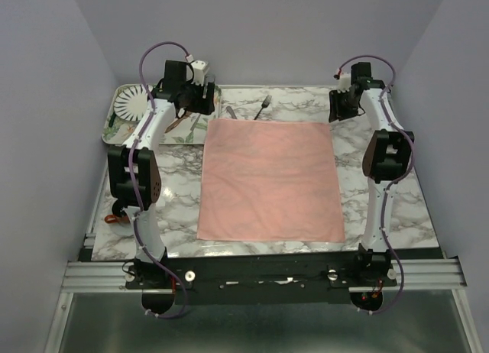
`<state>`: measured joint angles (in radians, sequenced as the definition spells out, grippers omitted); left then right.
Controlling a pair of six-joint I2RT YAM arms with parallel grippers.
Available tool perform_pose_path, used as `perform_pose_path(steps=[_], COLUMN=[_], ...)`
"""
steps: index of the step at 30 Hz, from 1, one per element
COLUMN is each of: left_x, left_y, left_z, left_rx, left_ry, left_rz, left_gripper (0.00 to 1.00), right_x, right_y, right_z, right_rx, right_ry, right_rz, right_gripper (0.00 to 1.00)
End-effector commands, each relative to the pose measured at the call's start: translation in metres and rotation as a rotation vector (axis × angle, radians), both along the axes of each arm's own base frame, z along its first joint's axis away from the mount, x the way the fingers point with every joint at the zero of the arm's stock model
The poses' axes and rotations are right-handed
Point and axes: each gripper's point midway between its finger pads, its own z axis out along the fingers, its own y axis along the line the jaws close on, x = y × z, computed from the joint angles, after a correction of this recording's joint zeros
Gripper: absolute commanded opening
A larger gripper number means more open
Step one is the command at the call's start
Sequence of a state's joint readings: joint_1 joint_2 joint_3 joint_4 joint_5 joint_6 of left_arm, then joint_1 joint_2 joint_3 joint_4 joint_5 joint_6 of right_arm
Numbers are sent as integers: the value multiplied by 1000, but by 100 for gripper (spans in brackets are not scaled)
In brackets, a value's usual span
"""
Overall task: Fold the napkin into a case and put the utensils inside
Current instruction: Pick up the flattened napkin from the center of the board.
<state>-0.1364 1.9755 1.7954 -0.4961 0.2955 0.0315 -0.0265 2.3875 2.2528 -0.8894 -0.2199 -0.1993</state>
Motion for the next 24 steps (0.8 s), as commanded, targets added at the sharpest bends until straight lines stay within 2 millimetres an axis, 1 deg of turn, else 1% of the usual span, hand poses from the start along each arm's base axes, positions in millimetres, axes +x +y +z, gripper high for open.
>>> perform_pose_path(steps=[1,3,8,11,21,22,23,24], left_x=[5,4,6,9,10,10,11,11], left_y=[8,11,18,21,26,26,27,29], left_z=[-15,-20,-22,-22,-30,-30,-30,-32], left_rx=[1,8,5,-1,-13,-13,-13,-14], left_ry=[27,36,36,33,43,45,43,46], left_rz=[44,48,58,64,67,68,68,71], left_gripper=[82,82,83,83,85,85,85,85], right_x=[11,11,12,12,12,11,12,12], right_y=[-2,-1,3,6,3,2,15,15], right_z=[-19,-26,-42,-47,-70,-73,-73,-74], right_rx=[10,16,9,-2,-43,-48,-52,-57], right_ry=[12,23,51,58,92,100,99,99], right_rz=[-44,-46,-40,-37,-41,-43,-20,-20], right_gripper=[52,52,52,52,52,50,49,48])
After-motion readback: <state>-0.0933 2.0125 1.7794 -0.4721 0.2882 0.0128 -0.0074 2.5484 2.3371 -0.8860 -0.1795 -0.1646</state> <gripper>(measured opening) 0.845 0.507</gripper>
